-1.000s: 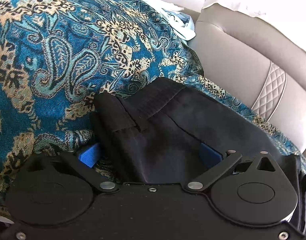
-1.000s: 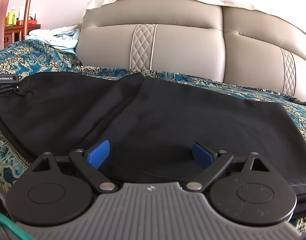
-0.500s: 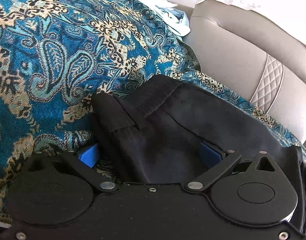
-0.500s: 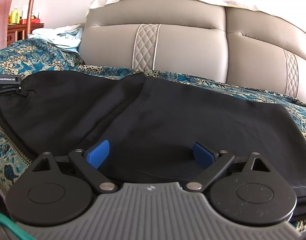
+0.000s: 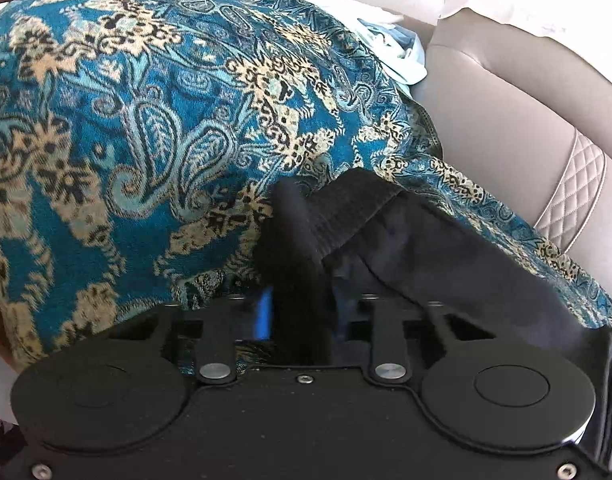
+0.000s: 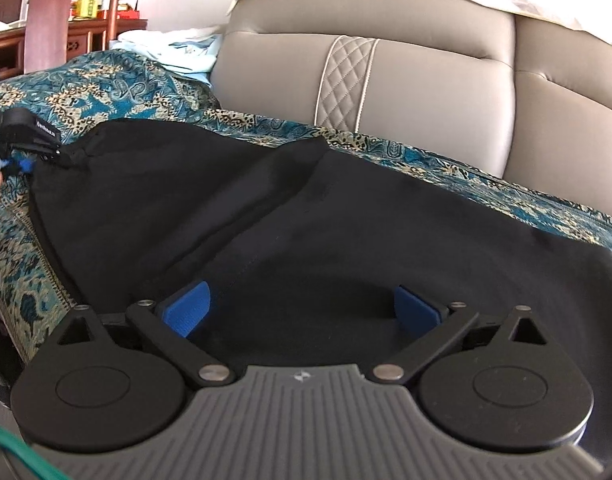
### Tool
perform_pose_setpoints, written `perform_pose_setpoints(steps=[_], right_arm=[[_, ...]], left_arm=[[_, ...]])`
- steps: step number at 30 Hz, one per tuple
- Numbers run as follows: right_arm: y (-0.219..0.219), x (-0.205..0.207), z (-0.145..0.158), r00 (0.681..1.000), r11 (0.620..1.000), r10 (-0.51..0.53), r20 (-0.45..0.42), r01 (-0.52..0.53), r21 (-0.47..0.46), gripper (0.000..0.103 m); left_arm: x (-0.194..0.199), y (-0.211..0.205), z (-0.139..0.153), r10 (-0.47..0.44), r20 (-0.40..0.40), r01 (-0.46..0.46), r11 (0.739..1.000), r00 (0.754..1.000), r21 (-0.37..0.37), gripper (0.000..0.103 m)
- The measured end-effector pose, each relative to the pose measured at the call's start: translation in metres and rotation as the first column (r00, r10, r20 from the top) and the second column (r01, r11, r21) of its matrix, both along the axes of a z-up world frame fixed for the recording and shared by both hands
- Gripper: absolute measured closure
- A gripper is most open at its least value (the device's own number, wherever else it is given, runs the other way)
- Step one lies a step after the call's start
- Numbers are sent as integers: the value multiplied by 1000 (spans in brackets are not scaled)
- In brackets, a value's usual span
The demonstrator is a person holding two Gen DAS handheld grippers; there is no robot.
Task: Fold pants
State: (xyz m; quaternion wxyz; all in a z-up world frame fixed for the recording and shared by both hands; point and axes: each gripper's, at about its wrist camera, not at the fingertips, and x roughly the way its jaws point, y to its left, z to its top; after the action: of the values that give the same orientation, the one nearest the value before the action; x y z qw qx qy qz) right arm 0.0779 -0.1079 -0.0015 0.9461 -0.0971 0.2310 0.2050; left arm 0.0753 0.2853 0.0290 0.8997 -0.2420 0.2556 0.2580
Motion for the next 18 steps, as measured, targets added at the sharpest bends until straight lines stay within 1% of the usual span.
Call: perform_pose_setpoints(steps=[3,6,8,12,13,15,16,18], right_arm=[[1,7,7,999,999,37,-33,-38,-30,0],[-7,16,15,993,997,72,-92,-73,-7,1],[-16,18,19,989,997,79,-123,-74,38,0],[-44,29,29,972,981,96,-216,-55,188,0],[-53,33,31,964,974,102,-247,-46,221,0],[-68,39,35,953,970,85,-291,-12,242,0],[-74,43,36,951,971,59,-303,15,238,0],[-91,51,40,948,973,-9,-318,82,215,0]], left_arm=[[-5,5,17,4,35,-2,999,999,-43,88],[-10,1,40,-2,96,7,999,995,-51,89],[-10,-8,57,-24,137,29,999,990,-37,89],[-6,-38,89,-118,197,116,993,973,24,90],[-3,-50,98,-159,208,151,987,965,51,90],[2,-77,113,-250,224,230,967,942,110,90],[4,-92,120,-299,230,271,952,926,144,90],[7,-126,132,-407,242,362,908,881,212,90]])
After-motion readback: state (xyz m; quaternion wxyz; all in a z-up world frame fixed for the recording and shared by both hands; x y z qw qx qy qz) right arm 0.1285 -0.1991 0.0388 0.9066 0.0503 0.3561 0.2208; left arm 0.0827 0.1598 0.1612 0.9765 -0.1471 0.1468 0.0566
